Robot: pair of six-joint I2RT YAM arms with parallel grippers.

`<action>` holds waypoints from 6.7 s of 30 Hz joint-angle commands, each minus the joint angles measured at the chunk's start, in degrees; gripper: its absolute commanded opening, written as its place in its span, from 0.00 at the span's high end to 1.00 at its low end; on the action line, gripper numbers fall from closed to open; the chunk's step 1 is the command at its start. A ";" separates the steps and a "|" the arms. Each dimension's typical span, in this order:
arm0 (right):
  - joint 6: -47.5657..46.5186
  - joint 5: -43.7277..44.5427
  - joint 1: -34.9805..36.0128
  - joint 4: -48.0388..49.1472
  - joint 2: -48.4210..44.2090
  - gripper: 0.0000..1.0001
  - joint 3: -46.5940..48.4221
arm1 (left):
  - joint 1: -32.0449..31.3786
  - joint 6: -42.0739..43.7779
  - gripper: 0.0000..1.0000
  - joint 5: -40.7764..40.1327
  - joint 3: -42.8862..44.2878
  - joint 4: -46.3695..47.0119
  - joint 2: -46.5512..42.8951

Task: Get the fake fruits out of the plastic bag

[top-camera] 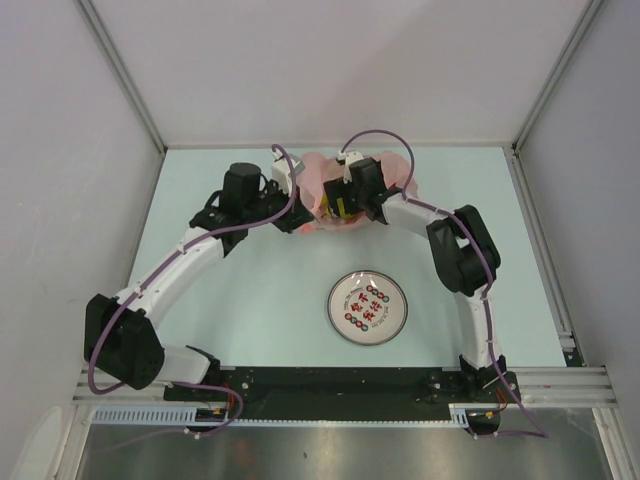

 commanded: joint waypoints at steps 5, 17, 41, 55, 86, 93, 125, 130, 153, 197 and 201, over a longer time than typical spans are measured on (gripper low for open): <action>1.77 -1.51 -1.78 0.08 1.30 0.27 3.49 | -0.21 0.26 1.00 0.16 1.84 0.86 -0.48; -2.62 -13.01 -3.28 -0.26 -15.29 0.81 -0.90 | -0.30 0.79 1.00 0.07 1.85 1.56 0.23; -53.39 -37.90 -1.27 -40.85 -40.37 0.80 -9.69 | -0.12 -0.80 1.00 0.51 3.78 2.26 2.69; -66.46 -39.83 6.91 -46.67 -31.67 0.79 -13.30 | -0.21 -3.69 1.00 1.66 1.49 4.55 1.28; -43.05 -52.40 5.16 -44.73 -11.10 0.54 -12.68 | -0.21 -2.99 1.00 0.60 -1.41 3.67 1.90; -42.36 -52.22 4.81 -44.65 -11.44 0.27 -12.68 | -0.30 -2.91 1.00 0.43 -1.93 3.85 1.46; -7.30 -15.83 -2.22 -10.30 -37.29 0.00 -12.68 | 0.40 0.70 1.00 -2.04 -2.64 3.23 -1.79; -6.14 -16.01 -2.84 -6.77 -29.85 0.24 -10.23 | 0.58 -1.14 1.00 -2.21 -0.71 2.97 -1.80; 0.62 5.61 -1.96 0.79 5.24 0.00 18.34 | 1.90 -8.98 1.00 4.56 5.89 6.75 2.69; 1.42 -21.80 -3.98 -6.50 -9.13 0.40 6.49 | 1.20 -0.01 1.00 0.08 11.07 3.49 7.61; -3.74 -31.72 -5.12 -10.09 -15.91 0.40 0.07 | 1.37 -0.01 1.00 -0.01 10.72 3.41 7.17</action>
